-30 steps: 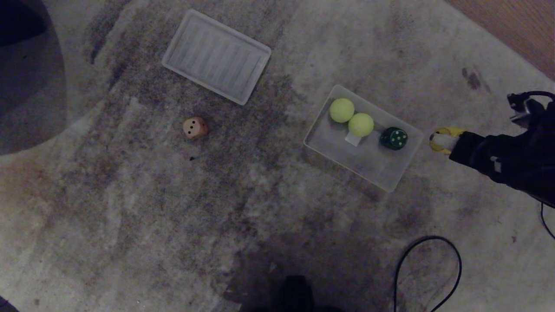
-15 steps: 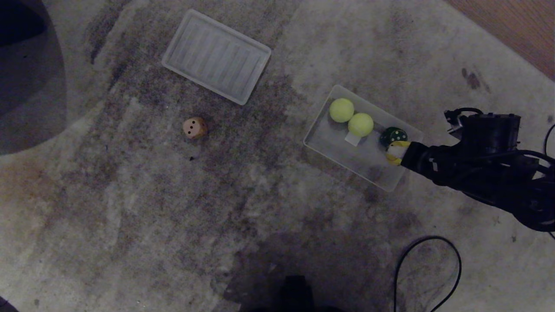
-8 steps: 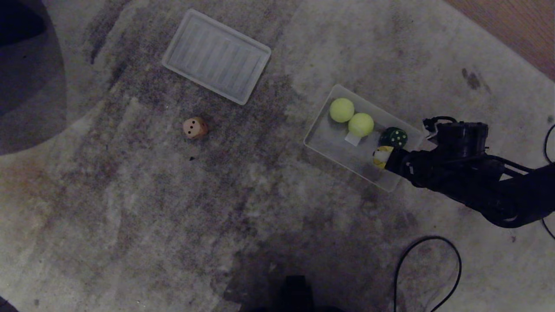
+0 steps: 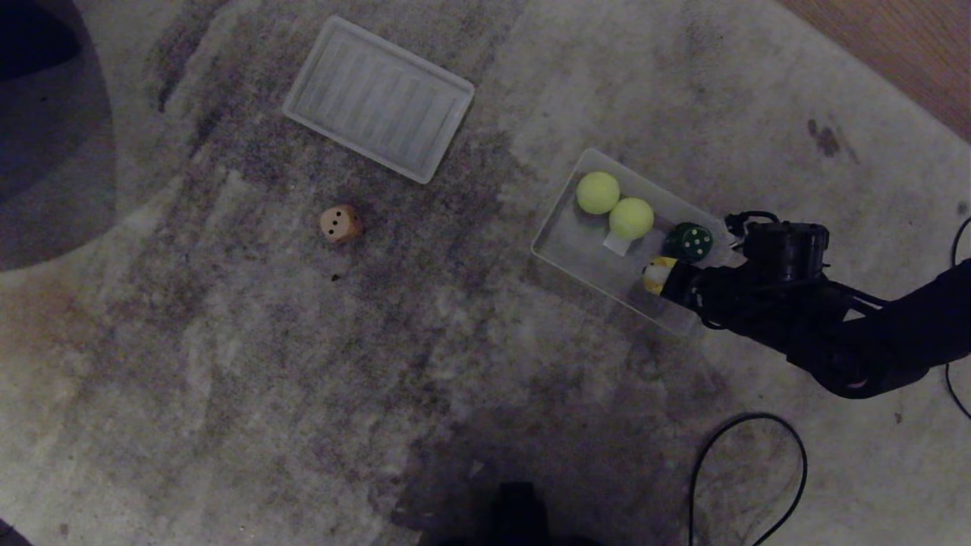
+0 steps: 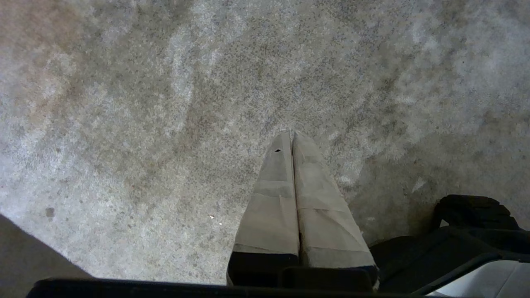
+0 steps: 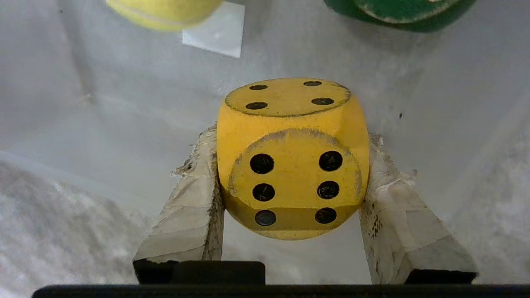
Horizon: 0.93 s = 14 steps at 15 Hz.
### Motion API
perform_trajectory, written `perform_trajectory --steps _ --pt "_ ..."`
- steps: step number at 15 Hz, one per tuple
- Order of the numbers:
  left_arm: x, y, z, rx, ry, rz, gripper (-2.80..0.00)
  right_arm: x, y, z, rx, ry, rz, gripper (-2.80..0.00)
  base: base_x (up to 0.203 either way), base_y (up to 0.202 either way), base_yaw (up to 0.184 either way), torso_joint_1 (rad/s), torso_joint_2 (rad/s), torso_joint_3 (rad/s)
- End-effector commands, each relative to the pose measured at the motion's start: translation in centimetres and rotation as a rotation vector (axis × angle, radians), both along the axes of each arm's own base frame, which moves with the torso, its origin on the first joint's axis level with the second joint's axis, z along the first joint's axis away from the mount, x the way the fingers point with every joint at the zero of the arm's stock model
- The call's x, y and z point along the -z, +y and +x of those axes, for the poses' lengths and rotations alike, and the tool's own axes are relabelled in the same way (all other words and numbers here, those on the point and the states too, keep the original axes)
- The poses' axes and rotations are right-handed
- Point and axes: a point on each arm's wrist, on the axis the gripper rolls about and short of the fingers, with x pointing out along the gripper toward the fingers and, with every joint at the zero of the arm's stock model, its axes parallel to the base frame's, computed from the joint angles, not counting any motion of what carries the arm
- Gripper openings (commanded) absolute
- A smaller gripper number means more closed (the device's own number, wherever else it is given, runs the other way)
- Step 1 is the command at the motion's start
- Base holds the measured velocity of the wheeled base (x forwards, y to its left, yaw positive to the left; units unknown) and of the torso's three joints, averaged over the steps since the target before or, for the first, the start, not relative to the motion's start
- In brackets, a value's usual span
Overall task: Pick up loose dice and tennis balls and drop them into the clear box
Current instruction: Put the toys in the box
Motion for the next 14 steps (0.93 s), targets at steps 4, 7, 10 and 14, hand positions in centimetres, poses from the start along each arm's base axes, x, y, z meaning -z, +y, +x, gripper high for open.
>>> perform_trajectory --steps 4,7,10,14 --pt "0.04 0.00 0.01 -0.001 0.001 0.000 -2.80 0.07 0.24 -0.01 0.007 -0.002 -0.002 -2.80 0.000 0.000 0.000 0.000 0.00 0.000" --pt "0.04 0.00 0.01 -0.001 0.001 0.000 -2.80 -0.48 0.18 -0.23 0.011 -0.014 0.000 -2.80 0.000 0.000 0.000 0.000 0.00 0.000" --pt "0.04 0.00 0.01 -0.001 0.001 0.000 -2.80 0.02 0.17 0.02 0.040 -0.006 -0.009 -2.80 0.000 0.000 0.000 0.000 0.00 0.000" --pt "0.04 0.00 0.01 -0.001 0.001 0.000 -2.80 -0.02 0.16 0.09 0.048 -0.009 -0.014 -2.80 0.000 0.000 0.000 0.000 0.00 0.000"
